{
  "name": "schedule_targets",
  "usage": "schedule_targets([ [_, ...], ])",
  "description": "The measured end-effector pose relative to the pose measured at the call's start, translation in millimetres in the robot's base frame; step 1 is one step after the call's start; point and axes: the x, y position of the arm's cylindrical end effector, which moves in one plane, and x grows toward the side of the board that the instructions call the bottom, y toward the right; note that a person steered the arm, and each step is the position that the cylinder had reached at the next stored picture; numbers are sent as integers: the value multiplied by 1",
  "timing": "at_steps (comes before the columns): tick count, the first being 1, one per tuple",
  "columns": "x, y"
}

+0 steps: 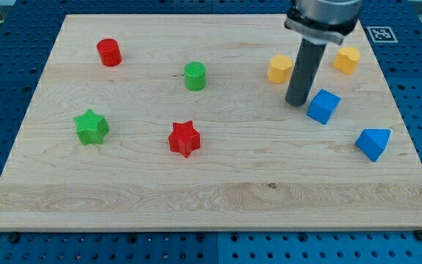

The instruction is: Move the blue cube above the blue triangle

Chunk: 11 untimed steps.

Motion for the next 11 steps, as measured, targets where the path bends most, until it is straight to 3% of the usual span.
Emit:
schedule_targets([
  [1,-11,30],
  [3,10,104],
  [4,0,101],
  [5,-38,41],
  [6,-37,5],
  [7,-9,2],
  [8,16,15],
  [11,27,94],
])
